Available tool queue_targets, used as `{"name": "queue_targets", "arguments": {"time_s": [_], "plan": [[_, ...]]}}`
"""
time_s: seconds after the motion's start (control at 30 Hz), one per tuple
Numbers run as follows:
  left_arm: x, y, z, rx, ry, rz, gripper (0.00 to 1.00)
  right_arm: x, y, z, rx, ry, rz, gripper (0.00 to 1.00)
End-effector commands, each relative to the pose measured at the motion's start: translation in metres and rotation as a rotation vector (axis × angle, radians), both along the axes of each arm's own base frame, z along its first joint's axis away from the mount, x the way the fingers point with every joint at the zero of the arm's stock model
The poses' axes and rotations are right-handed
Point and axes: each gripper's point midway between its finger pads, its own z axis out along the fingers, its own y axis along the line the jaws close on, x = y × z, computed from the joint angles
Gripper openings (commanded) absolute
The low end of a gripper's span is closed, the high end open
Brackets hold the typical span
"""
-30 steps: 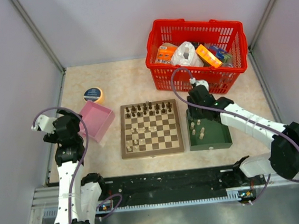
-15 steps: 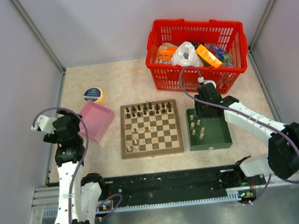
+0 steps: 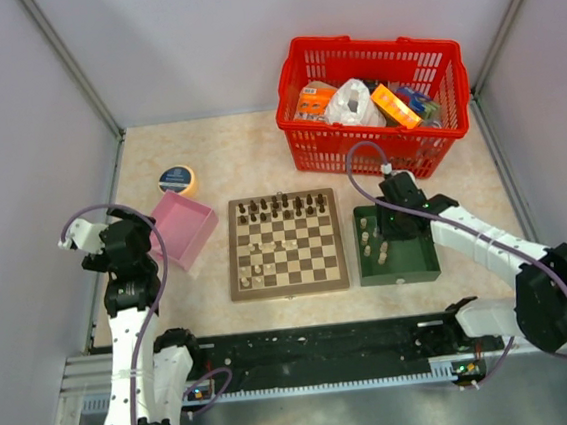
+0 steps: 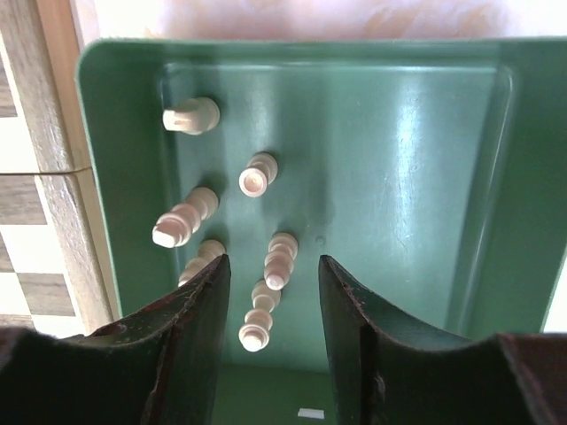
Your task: Set up the chess pieces on the board
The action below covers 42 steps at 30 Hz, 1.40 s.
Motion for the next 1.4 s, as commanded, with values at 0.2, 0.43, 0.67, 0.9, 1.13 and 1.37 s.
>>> {"name": "queue_targets", "arguments": {"time_s": [0.2,0.43,0.67,0.9,1.13,1.37], "plan": [[0.002,0.002,0.009,0.0,-0.04,0.01,0.99,0.002,0.002,-0.019,0.005,0.046,-0.009,0.42],[0.002,0.002,0.009,0.001,-0.043,0.01,0.99,0.002,0.002,-0.025,-0.006,0.06,-0.009,0.37],[0.004,0.002,0.008,-0.001,-0.037,0.007,0.99,-0.001,0.002,-0.032,-0.013,0.085,-0.001,0.34],[0.005,0.002,0.008,-0.002,-0.039,0.007,0.99,-0.003,0.001,-0.028,-0.006,0.078,0.003,0.29],[0.006,0.002,0.009,-0.001,-0.038,0.007,0.99,0.0,-0.003,-0.011,-0.022,0.044,-0.007,0.19],[0.007,0.001,0.005,-0.008,-0.033,-0.001,0.99,0.009,-0.003,0.05,0.004,-0.088,-0.002,0.19]]}}
